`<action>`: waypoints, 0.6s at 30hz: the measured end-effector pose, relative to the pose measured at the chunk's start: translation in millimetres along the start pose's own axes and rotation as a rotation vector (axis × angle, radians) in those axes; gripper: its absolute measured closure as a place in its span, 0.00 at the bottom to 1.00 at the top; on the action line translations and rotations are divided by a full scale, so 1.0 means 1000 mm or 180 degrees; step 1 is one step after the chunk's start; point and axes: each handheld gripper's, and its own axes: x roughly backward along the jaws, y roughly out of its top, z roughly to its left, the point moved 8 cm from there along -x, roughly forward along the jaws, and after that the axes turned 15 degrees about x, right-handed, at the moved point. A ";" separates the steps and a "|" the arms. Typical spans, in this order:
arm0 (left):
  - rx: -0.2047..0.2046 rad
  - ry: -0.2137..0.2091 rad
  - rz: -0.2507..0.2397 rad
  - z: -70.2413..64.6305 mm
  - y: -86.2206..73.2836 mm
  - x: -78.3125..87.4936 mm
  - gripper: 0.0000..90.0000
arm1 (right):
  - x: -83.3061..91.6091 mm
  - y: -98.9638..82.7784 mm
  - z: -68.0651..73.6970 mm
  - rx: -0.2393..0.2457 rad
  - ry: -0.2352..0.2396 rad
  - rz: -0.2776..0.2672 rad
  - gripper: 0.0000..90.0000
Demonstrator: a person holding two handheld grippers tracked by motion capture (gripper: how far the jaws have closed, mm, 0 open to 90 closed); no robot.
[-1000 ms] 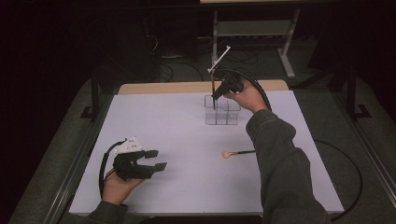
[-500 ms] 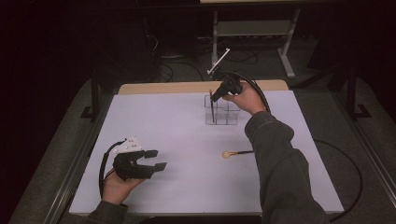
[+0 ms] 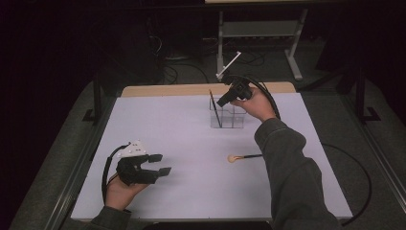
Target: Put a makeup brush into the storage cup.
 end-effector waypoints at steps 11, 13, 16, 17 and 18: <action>-0.0004 0.0020 0.0014 0.002 -0.001 0.000 0.41 | 0.009 -0.011 0.006 0.0006 0.0009 -0.0079 0.81; 0.0006 0.0019 0.0018 0.001 -0.001 -0.001 0.41 | 0.011 -0.013 0.007 0.0009 -0.0007 -0.0086 0.80; 0.0009 0.0033 0.0031 0.002 -0.002 -0.002 0.41 | 0.014 -0.016 0.010 0.0012 -0.0017 -0.0110 0.80; 0.0000 0.0034 0.0044 0.002 -0.003 -0.002 0.41 | 0.015 -0.017 0.011 0.0004 -0.0014 -0.0110 0.80; -0.0004 0.0040 0.0039 0.003 -0.002 -0.002 0.41 | 0.016 -0.018 0.011 0.0008 -0.0015 -0.0110 0.80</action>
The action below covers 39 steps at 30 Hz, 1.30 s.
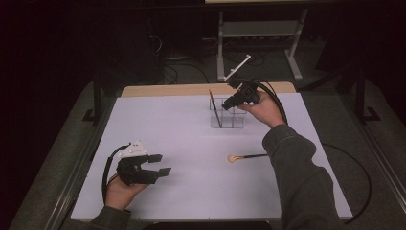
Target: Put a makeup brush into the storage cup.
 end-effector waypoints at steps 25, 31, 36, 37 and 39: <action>-0.0033 0.0004 -0.0016 0.001 0.001 -0.001 0.40 | 0.012 -0.028 0.011 -0.0024 0.0013 -0.0081 0.74; -0.0008 -0.0014 -0.0030 -0.001 0.001 -0.002 0.40 | 0.019 -0.034 0.014 -0.0011 0.0006 -0.0122 0.73; -0.0010 -0.0021 -0.0029 -0.001 0.001 -0.001 0.39 | 0.023 -0.040 0.018 -0.0027 -0.0002 -0.0144 0.71; -0.0003 -0.0021 -0.0026 -0.001 0.001 -0.002 0.39 | 0.023 -0.042 0.019 -0.0029 -0.0009 -0.0153 0.71; -0.0023 -0.0014 -0.0022 0.000 0.002 -0.002 0.39 | 0.024 -0.045 0.020 -0.0033 0.0015 -0.0137 0.69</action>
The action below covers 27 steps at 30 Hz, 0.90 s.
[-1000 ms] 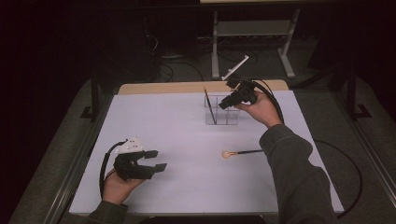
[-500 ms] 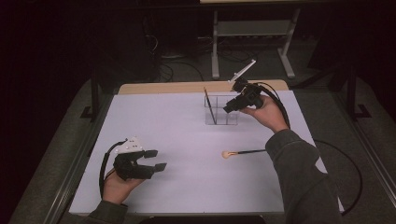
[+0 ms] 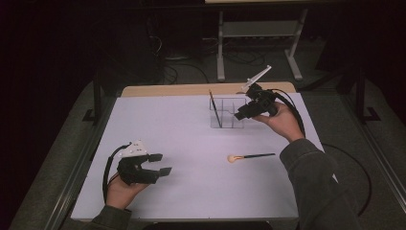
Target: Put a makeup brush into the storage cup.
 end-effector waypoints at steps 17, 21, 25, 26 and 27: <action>0.0017 -0.0033 -0.0043 0.001 0.002 0.003 0.37 | 0.006 -0.011 0.013 0.0034 -0.0019 -0.0072 0.62; 0.0013 -0.0036 -0.0029 0.001 0.002 0.002 0.37 | 0.009 -0.012 0.017 0.0051 -0.0032 -0.0102 0.59; 0.0012 -0.0043 -0.0039 0.000 0.003 0.001 0.37 | 0.012 -0.014 0.021 0.0080 -0.0039 -0.0105 0.57; 0.0014 -0.0043 -0.0037 0.000 0.003 0.002 0.37 | 0.013 -0.014 0.021 0.0078 -0.0040 -0.0105 0.57; 0.0020 -0.0043 -0.0038 0.000 0.003 0.002 0.37 | 0.014 -0.015 0.022 0.0069 -0.0033 -0.0108 0.57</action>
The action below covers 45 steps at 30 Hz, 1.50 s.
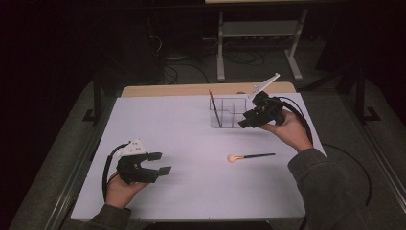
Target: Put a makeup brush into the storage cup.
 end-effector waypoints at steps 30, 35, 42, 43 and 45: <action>-0.0031 -0.0018 0.0004 -0.004 0.002 0.001 0.36 | -0.008 -0.019 0.020 0.0052 0.0121 0.0023 0.44; -0.0039 -0.0017 0.0008 -0.003 0.001 0.001 0.36 | -0.010 -0.024 0.021 0.0049 0.0129 0.0037 0.43; -0.0038 0.0021 -0.0006 -0.002 0.000 0.004 0.35 | -0.014 -0.032 0.025 0.0060 0.0183 0.0083 0.43; -0.0038 0.0029 -0.0009 -0.002 0.000 0.005 0.35 | -0.015 -0.033 0.026 0.0061 0.0194 0.0086 0.43; -0.0027 0.0038 -0.0011 -0.002 0.000 0.005 0.35 | -0.017 -0.035 0.028 0.0078 0.0211 0.0111 0.43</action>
